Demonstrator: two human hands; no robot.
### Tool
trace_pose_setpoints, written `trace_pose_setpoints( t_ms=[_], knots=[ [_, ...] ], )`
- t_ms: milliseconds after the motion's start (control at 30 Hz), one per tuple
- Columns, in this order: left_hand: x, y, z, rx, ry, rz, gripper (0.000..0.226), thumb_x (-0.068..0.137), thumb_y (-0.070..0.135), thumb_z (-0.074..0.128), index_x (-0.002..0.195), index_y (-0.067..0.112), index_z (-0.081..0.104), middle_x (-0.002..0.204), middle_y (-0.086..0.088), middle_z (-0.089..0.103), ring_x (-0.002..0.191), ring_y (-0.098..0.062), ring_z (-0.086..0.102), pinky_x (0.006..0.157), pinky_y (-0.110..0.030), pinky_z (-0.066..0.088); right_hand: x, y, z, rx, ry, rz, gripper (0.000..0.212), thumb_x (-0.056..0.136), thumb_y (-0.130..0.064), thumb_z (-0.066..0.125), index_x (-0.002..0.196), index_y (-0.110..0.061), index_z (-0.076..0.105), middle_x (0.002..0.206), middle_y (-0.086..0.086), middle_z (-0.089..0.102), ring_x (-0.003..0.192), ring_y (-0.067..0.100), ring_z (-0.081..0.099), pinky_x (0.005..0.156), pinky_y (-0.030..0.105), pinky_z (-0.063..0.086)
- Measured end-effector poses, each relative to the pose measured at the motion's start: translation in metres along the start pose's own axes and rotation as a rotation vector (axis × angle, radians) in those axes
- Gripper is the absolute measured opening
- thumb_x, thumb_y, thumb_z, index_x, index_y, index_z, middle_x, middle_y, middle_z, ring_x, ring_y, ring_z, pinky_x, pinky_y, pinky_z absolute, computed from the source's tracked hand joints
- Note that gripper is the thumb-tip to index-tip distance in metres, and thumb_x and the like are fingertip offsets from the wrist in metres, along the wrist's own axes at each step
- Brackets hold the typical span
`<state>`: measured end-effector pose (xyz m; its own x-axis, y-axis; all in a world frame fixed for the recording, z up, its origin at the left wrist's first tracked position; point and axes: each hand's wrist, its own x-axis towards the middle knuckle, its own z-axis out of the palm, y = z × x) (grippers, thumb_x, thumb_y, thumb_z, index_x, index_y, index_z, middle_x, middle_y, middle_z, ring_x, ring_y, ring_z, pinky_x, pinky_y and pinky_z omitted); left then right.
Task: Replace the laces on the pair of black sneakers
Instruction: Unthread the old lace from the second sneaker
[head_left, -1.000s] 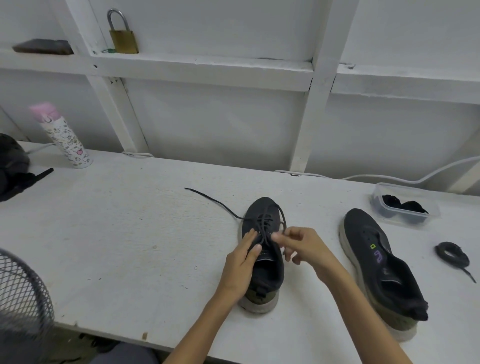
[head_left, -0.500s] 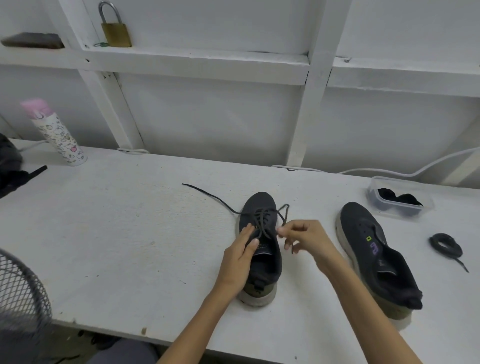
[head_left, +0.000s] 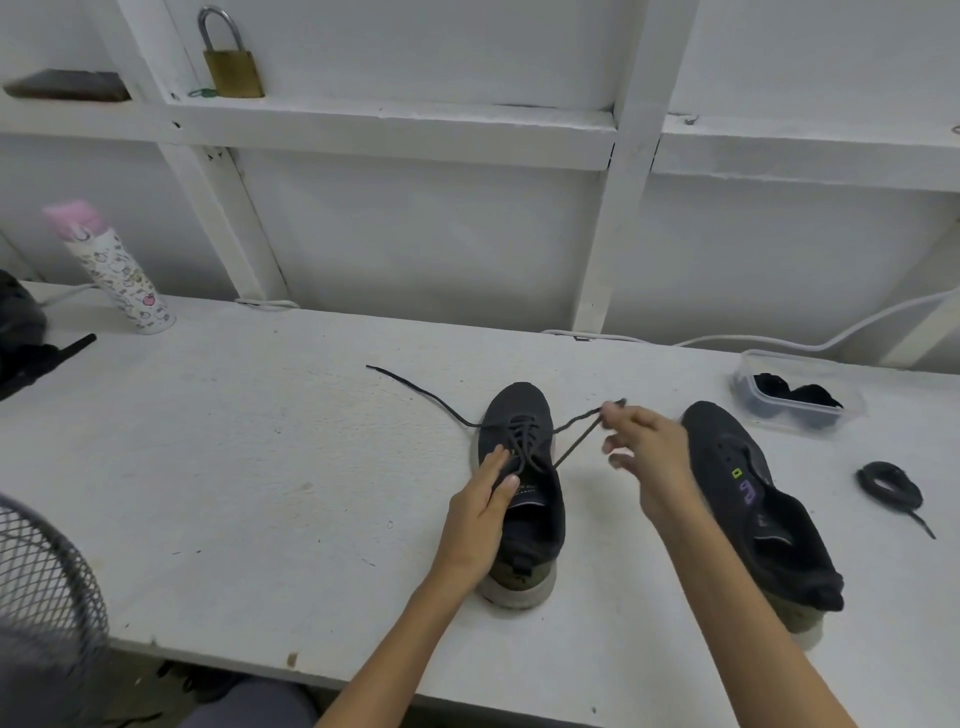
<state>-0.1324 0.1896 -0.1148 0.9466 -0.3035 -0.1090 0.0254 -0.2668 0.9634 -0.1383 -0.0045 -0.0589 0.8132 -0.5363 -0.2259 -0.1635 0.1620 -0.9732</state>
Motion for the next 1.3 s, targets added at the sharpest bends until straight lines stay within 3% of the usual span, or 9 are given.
trace_pose_setpoints(
  t_ms=[100,233,367,467,667,900,1000,1067,1300],
  knots=[
    [0.0,0.0,0.0,0.001,0.004,-0.003,0.046,0.102,0.026,0.048,0.146,0.019,0.042,0.148,0.012,0.041,0.137,0.0,0.034,0.113,-0.016,0.026,-0.002,0.001,-0.003,0.058,0.043,0.078,0.02,0.094,-0.023,0.064,0.09,-0.003,0.066,0.081,0.004,0.062,0.057,0.014,0.051,0.053,0.027,0.04],
    [0.0,0.0,-0.001,0.02,0.004,0.007,0.045,0.102,0.026,0.048,0.146,0.02,0.043,0.149,0.009,0.043,0.137,-0.002,0.036,0.113,-0.017,0.028,-0.03,0.024,0.012,-0.273,-0.329,0.141,0.026,0.084,-0.028,0.076,0.081,-0.002,0.072,0.069,0.002,0.066,0.056,0.013,0.053,0.05,0.024,0.038],
    [0.001,-0.001,-0.002,0.033,-0.015,0.0,0.046,0.102,0.027,0.047,0.147,0.02,0.041,0.148,0.012,0.042,0.134,0.003,0.035,0.101,0.0,0.025,-0.01,0.01,0.005,-0.106,-0.067,0.018,0.018,0.086,-0.014,0.072,0.073,-0.004,0.066,0.066,0.005,0.059,0.053,0.015,0.05,0.049,0.024,0.035],
    [0.002,-0.003,-0.001,0.023,-0.012,0.008,0.046,0.102,0.027,0.048,0.147,0.02,0.041,0.148,0.012,0.042,0.135,0.002,0.035,0.104,-0.004,0.026,0.005,0.001,-0.008,0.098,0.147,0.044,0.018,0.096,-0.022,0.063,0.086,-0.008,0.063,0.08,0.004,0.057,0.058,0.014,0.051,0.053,0.028,0.039],
    [0.002,-0.002,0.0,0.014,0.021,0.026,0.044,0.101,0.026,0.05,0.144,0.019,0.046,0.14,0.016,0.045,0.132,0.0,0.039,0.1,0.0,0.029,-0.017,0.031,-0.004,-0.086,-0.03,0.121,0.036,0.099,-0.037,0.054,0.091,-0.004,0.066,0.085,0.006,0.066,0.06,0.018,0.058,0.051,0.025,0.042],
    [0.0,-0.001,-0.002,-0.06,0.209,0.082,0.017,0.092,0.028,0.064,0.107,0.025,0.072,0.109,0.011,0.071,0.105,-0.001,0.064,0.092,-0.02,0.051,-0.046,0.054,0.028,-0.155,-0.23,-0.091,0.029,0.098,-0.04,0.056,0.105,-0.018,0.073,0.106,-0.009,0.072,0.104,0.004,0.064,0.093,0.025,0.051],
    [0.006,0.003,-0.012,-0.152,0.141,-0.022,0.016,0.094,0.026,0.062,0.101,0.021,0.075,0.103,0.007,0.074,0.103,-0.006,0.066,0.094,-0.026,0.052,-0.046,0.061,0.041,-0.131,-0.254,-0.071,0.037,0.097,-0.045,0.055,0.125,-0.023,0.065,0.136,-0.005,0.059,0.13,0.011,0.05,0.114,0.037,0.037],
    [0.013,0.008,-0.022,-0.149,0.05,-0.048,0.01,0.091,0.017,0.067,0.094,0.021,0.075,0.102,0.005,0.074,0.105,-0.009,0.066,0.097,-0.028,0.05,-0.051,0.062,0.048,-0.144,-0.233,-0.036,0.05,0.099,-0.04,0.052,0.145,-0.024,0.046,0.154,-0.011,0.037,0.144,0.004,0.029,0.12,0.027,0.02],
    [0.032,0.016,-0.024,0.507,0.047,0.118,0.014,0.099,0.032,0.05,0.101,0.021,0.058,0.097,0.003,0.071,0.09,-0.018,0.066,0.082,-0.038,0.052,-0.053,0.068,0.049,-0.125,-0.279,-0.045,0.056,0.099,-0.034,0.052,0.151,-0.026,0.032,0.16,-0.014,0.02,0.146,-0.002,0.016,0.114,0.016,0.014]
  ],
)
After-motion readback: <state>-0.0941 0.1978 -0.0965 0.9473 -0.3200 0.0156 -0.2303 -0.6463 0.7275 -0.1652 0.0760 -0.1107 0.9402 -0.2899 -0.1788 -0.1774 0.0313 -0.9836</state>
